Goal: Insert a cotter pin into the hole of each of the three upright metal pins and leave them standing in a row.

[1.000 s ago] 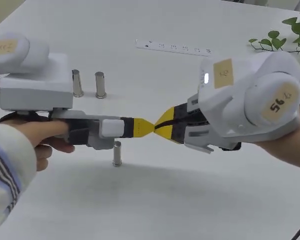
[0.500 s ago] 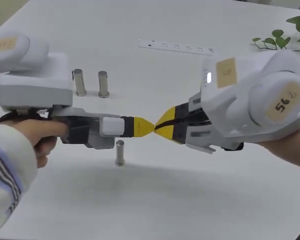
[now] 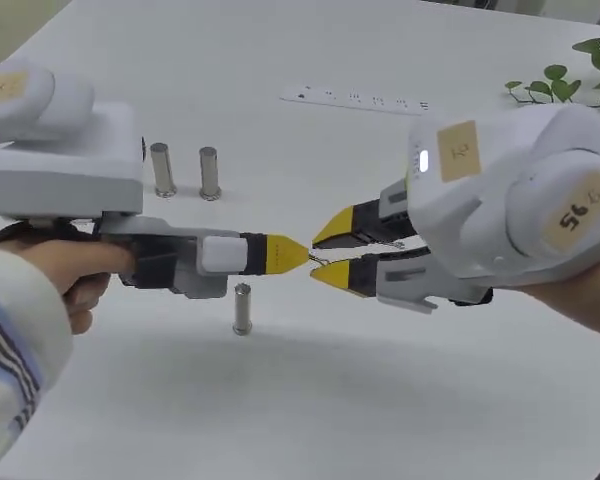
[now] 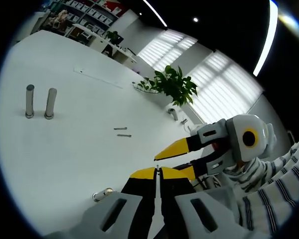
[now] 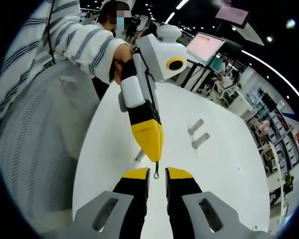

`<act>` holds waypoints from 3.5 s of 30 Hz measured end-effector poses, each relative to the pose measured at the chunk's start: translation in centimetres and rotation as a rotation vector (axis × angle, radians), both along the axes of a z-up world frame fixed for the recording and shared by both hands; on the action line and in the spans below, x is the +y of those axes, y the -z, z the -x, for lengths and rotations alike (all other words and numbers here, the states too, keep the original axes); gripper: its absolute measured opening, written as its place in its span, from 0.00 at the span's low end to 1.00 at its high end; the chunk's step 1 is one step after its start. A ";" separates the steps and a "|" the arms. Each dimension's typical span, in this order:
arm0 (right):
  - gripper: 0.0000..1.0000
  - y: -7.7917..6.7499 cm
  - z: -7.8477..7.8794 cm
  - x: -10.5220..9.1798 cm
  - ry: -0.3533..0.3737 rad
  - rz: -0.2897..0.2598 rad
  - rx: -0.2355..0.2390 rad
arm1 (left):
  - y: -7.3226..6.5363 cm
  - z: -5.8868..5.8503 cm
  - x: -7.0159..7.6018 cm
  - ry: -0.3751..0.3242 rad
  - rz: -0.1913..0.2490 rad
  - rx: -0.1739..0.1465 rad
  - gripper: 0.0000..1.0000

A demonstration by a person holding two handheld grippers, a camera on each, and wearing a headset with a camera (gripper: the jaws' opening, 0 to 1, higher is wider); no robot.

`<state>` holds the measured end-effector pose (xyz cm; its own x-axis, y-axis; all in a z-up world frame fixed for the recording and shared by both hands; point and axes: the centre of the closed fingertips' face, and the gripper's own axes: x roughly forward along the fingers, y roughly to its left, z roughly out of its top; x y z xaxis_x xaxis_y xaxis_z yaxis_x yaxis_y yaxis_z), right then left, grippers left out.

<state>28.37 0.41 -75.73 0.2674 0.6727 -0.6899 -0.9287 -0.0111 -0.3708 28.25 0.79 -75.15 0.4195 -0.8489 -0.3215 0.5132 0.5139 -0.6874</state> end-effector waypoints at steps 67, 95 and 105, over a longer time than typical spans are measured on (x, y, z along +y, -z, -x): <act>0.04 1.4 5.0 -0.3 -0.106 -0.053 0.350 | 0.3 4.6 -0.5 0.458 -0.246 -0.587 0.00; 0.03 1.2 5.3 -0.9 -0.103 -0.032 0.387 | 0.3 4.2 0.3 0.390 -0.214 -0.537 0.22; 0.03 1.3 4.1 -0.9 -0.021 -0.044 0.398 | 0.2 2.7 2.3 0.288 -0.237 -0.573 0.32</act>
<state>24.27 -0.48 -77.06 -0.0293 0.7061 -0.7075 -0.9996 -0.0239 0.0175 25.52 3.07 -75.33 0.3468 -0.8861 -0.3075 0.9013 0.4056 -0.1523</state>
